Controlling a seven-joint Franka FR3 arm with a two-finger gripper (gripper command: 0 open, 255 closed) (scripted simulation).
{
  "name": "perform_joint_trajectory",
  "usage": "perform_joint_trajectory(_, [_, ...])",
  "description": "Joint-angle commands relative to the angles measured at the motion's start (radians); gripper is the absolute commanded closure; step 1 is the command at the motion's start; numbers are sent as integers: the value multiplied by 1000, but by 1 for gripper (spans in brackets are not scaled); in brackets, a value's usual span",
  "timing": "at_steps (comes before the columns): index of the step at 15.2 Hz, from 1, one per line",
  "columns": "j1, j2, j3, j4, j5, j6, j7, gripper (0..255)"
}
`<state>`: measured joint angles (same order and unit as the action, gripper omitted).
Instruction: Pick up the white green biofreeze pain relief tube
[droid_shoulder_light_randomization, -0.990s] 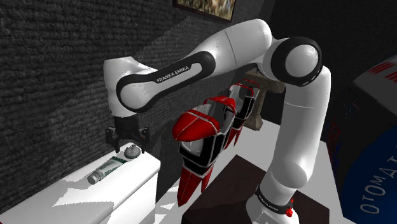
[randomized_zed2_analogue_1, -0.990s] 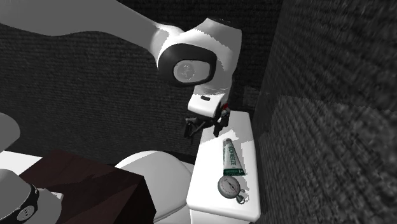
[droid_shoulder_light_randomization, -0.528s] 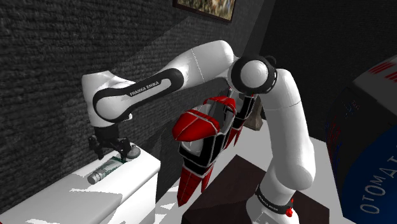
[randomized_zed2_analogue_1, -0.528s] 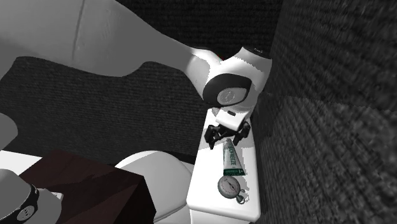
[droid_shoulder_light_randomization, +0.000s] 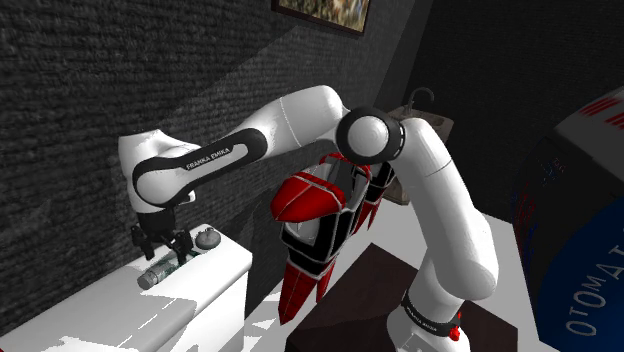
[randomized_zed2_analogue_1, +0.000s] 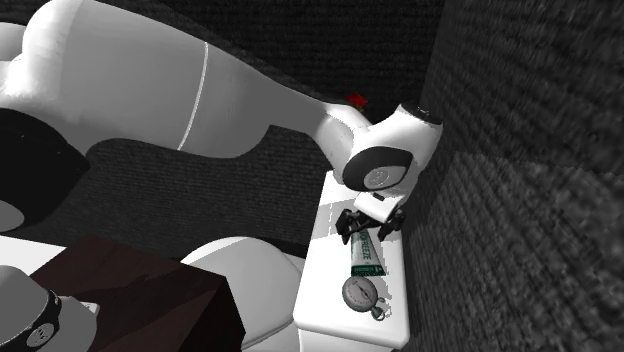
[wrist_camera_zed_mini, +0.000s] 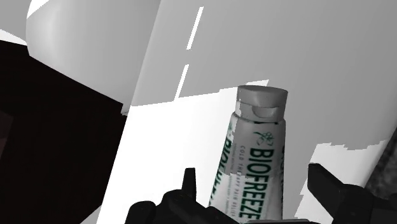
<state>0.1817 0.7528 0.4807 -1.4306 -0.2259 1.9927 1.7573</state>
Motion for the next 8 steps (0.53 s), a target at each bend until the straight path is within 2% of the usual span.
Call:
perform_joint_trajectory(1, [1,11,-4,-10,-4,21,2,0])
perform_joint_trajectory(4, [3,22,-7,-13,-8,35,3,0])
perform_joint_trajectory(5, [3,22,-7,-11,-8,32,2,255])
perform_joint_trajectory(8, [3,23,-7,-10,-8,32,2,255])
